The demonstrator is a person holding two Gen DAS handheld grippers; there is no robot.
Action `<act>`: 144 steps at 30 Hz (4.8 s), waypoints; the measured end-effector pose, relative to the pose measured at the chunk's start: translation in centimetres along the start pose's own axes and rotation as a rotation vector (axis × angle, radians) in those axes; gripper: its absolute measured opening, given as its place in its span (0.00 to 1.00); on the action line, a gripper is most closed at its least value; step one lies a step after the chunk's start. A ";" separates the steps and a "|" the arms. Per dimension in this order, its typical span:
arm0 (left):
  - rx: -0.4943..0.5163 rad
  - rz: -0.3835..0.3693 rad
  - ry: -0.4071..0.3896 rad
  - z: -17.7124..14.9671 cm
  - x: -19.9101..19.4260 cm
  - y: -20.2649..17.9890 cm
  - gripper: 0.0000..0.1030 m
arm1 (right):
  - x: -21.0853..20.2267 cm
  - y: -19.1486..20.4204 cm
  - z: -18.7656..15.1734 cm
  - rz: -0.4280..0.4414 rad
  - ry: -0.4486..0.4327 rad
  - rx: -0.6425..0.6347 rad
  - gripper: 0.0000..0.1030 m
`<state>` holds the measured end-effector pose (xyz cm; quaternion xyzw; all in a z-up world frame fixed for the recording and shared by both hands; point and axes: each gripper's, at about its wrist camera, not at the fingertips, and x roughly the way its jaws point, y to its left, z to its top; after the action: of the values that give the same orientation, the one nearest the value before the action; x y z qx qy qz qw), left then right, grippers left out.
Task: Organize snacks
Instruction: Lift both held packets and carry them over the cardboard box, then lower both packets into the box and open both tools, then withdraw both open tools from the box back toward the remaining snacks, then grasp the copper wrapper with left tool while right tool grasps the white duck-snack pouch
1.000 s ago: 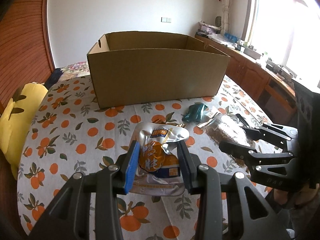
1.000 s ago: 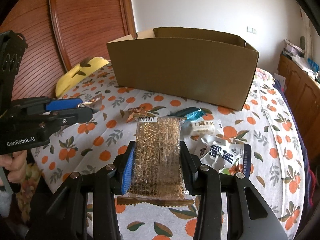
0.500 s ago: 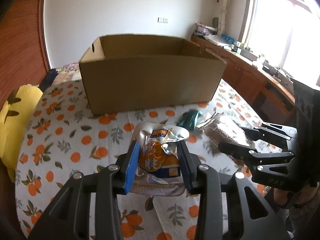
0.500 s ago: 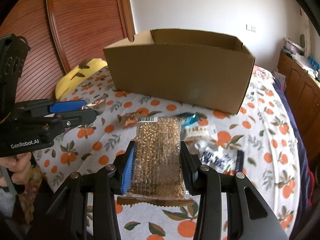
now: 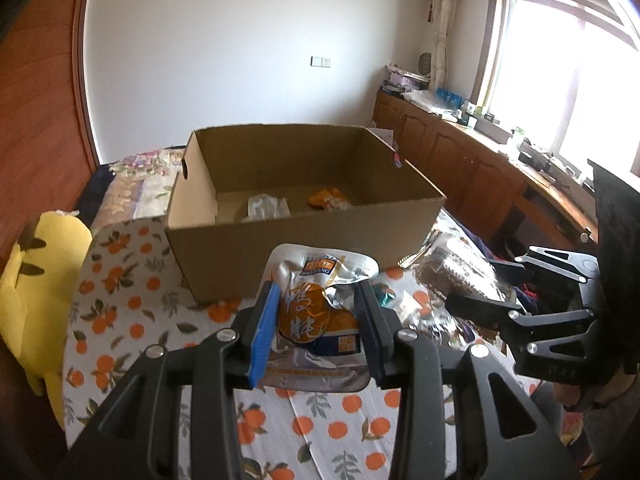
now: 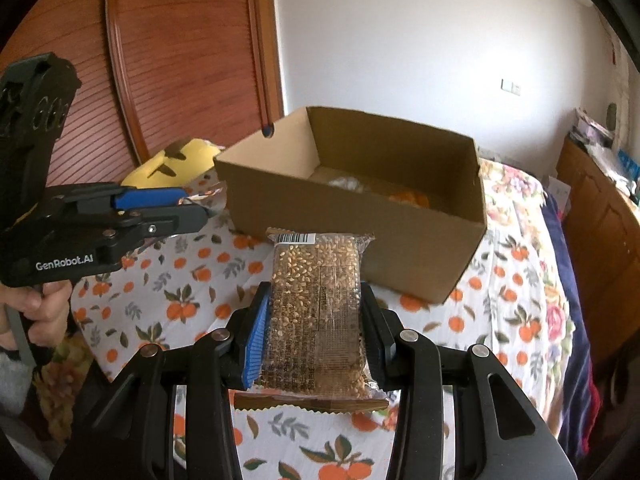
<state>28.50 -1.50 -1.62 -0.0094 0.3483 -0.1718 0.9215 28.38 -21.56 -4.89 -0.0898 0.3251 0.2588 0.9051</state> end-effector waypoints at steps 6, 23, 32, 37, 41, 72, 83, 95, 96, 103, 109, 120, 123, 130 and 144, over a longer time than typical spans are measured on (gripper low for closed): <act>0.016 -0.007 -0.015 1.9 1.3 0.4 0.36 | 0.5 -0.8 1.6 0.020 -0.043 -0.001 0.40; 0.011 -0.031 -0.071 8.6 6.5 3.1 0.36 | 2.5 -6.5 8.2 -0.048 -0.137 0.027 0.40; 0.001 -0.030 -0.032 10.0 10.7 4.7 0.37 | 6.8 -8.8 10.8 -0.021 -0.118 0.033 0.40; -0.033 -0.036 0.024 8.8 12.9 4.9 0.37 | 9.9 -9.5 10.3 -0.027 -0.096 0.057 0.40; -0.040 -0.026 0.048 8.1 13.6 4.9 0.38 | 11.8 -9.3 9.6 -0.039 -0.051 0.044 0.40; -0.031 0.043 0.028 5.1 6.6 2.2 0.54 | 11.1 -8.2 8.7 -0.023 -0.031 0.069 0.62; -0.001 0.035 0.018 1.8 3.7 -0.1 0.56 | 2.7 -7.3 5.3 -0.052 -0.103 0.071 0.73; -0.034 0.007 0.033 -4.0 3.9 -1.2 0.56 | 2.0 -6.6 -2.3 -0.021 -0.008 0.093 0.84; -0.033 0.004 0.035 -4.3 3.9 -1.4 0.56 | 2.7 -6.7 -2.9 -0.010 0.012 0.104 0.84; -0.043 0.002 0.056 -6.4 3.9 -1.4 0.56 | 7.1 -7.6 -5.8 -0.031 0.140 0.145 0.81; -0.055 0.002 0.079 -8.3 3.5 -1.1 0.56 | 9.5 -8.3 -6.9 -0.002 0.203 0.155 0.81; -0.065 0.000 0.076 -8.6 3.3 -1.4 0.56 | 8.1 -7.4 -7.9 0.082 0.267 0.129 0.82; -0.055 0.001 0.082 -8.7 3.7 -1.7 0.56 | 7.6 -6.8 -8.4 0.070 0.274 0.095 0.81; -0.056 0.015 0.095 -8.8 5.2 -1.7 0.56 | 7.4 -5.3 -9.1 -0.015 0.271 0.019 0.81; -0.144 -0.011 0.144 -8.5 8.1 -0.9 0.56 | 7.5 -5.2 -9.5 -0.119 0.180 0.053 0.61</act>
<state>28.41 -4.12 -13.12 -0.0653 0.4251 -0.1517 0.8899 30.85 -26.11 -17.03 -0.1079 0.4061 0.1866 0.8881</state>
